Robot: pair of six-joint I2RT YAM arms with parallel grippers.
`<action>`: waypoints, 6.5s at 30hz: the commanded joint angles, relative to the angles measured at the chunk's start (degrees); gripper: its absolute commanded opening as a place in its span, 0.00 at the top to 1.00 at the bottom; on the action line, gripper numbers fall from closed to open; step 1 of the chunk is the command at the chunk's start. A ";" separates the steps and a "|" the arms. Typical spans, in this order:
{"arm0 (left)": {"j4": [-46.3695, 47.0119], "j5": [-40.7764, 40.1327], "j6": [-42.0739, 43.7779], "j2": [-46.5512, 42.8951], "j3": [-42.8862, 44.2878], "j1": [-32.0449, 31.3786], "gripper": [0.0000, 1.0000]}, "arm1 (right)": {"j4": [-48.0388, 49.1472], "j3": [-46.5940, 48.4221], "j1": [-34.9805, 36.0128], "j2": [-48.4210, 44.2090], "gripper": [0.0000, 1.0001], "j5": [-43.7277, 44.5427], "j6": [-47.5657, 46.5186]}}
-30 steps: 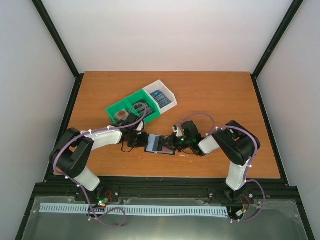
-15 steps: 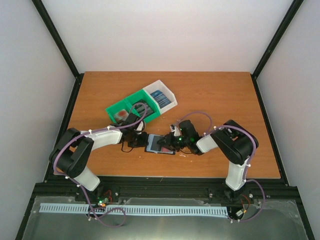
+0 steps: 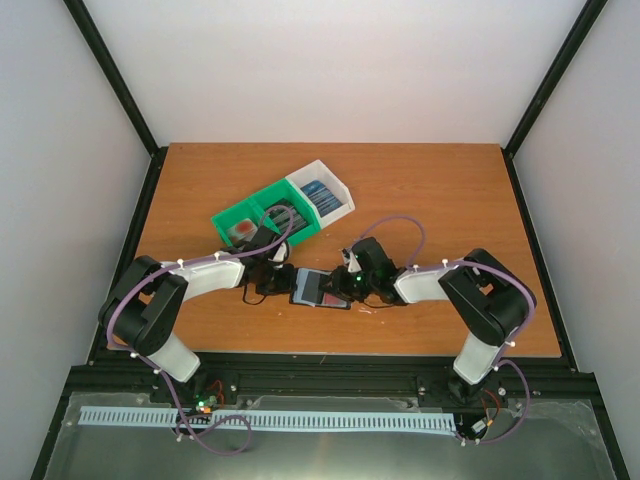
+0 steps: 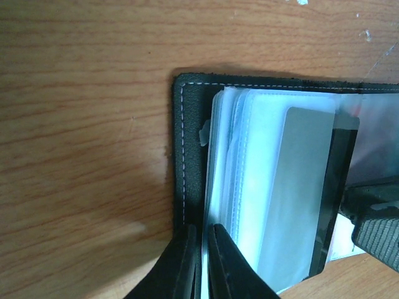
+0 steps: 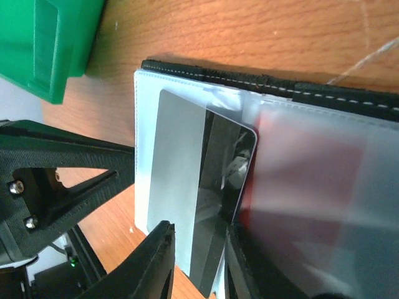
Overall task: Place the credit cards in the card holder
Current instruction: Insert the credit card into the card holder, then pick up the credit card from the storage box.
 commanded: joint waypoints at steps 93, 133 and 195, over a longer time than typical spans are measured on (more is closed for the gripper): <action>19.79 25.17 -1.99 -2.32 -3.23 -0.22 0.63 | -29.73 7.26 5.70 -12.04 0.91 34.38 -8.82; -20.56 -12.94 39.43 25.55 63.25 4.69 0.29 | -39.59 7.25 -15.36 -26.39 0.79 26.55 -21.35; -21.56 -27.34 52.59 42.99 71.86 6.08 0.74 | -20.04 33.79 -13.52 14.85 0.41 7.94 -7.71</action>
